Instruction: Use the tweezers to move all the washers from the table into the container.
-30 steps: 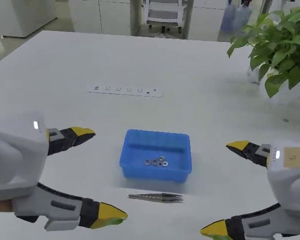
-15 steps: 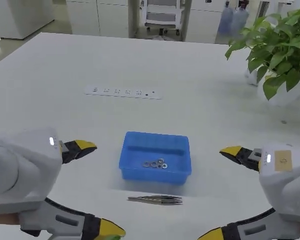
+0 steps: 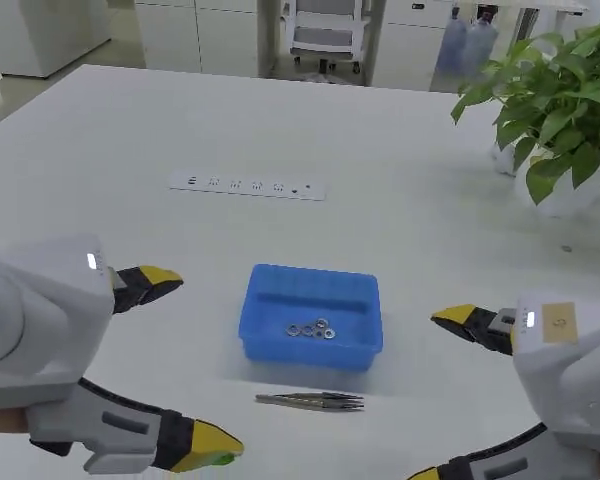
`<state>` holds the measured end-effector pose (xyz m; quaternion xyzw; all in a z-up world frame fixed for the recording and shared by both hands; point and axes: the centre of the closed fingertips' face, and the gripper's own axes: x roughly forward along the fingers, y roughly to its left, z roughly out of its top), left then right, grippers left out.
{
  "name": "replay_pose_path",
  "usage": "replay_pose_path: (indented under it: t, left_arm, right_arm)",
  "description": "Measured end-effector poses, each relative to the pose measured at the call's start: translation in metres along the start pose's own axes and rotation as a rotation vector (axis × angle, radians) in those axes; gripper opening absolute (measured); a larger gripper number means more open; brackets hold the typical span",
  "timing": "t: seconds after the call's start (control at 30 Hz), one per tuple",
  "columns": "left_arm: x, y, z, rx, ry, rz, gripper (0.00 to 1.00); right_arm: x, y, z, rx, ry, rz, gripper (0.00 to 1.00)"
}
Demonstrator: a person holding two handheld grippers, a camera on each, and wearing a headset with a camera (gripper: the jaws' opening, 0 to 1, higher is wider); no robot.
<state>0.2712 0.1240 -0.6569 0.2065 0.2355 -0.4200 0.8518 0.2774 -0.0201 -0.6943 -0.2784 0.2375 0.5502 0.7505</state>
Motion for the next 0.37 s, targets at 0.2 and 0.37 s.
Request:
replay_pose_path:
  t: [0.2, 0.37]
  left_arm:
    - [-0.0019, 0.0001, 0.0023, 0.025, 0.001, 0.005, 0.99]
    - [-0.0004, -0.0024, -0.0049, 0.056, 0.039, 0.014, 0.99]
  right_arm:
    - [-0.0051, -0.0024, -0.0035, 0.016, 0.004, -0.028, 1.00]
    - [-0.0099, 0.0004, -0.0055, 0.026, 0.003, -0.032, 1.00]
